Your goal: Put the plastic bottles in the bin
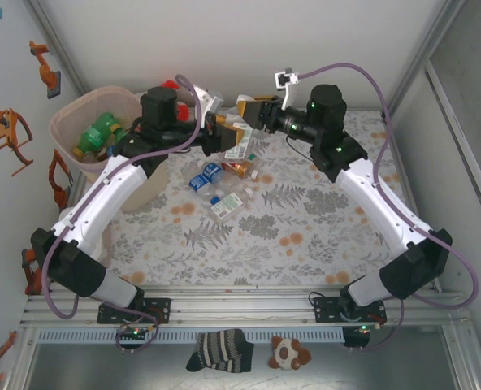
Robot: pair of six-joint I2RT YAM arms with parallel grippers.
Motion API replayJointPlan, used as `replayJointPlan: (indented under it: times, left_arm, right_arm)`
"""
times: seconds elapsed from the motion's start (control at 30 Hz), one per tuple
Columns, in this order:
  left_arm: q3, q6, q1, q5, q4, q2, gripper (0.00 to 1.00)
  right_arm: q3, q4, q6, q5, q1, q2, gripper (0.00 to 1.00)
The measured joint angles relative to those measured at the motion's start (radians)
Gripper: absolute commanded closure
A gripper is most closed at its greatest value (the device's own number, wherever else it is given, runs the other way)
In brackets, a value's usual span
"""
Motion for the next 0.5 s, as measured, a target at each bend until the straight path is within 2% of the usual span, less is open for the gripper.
replayJointPlan:
  times: [0.17,0.23,0.33,0.5]
  left_arm:
    - [0.003,0.002,0.037,-0.073,-0.050,-0.036,0.66]
    - [0.003,-0.002,0.061,-0.108,-0.057,-0.056,0.69]
    - [-0.008,-0.037,0.117,-0.164,-0.050,-0.102,0.73]
    - [-0.054,-0.106,0.218,-0.282,-0.038,-0.195,0.73]
  right_arm:
    - [0.000,-0.043,-0.045,0.051,0.001,-0.043,0.41]
    - [0.000,-0.058,-0.063,0.070,0.001,-0.066,0.41]
    - [0.000,-0.072,-0.082,0.088,0.001,-0.093,0.41]
    - [0.000,-0.095,-0.101,0.103,0.001,-0.102,0.41]
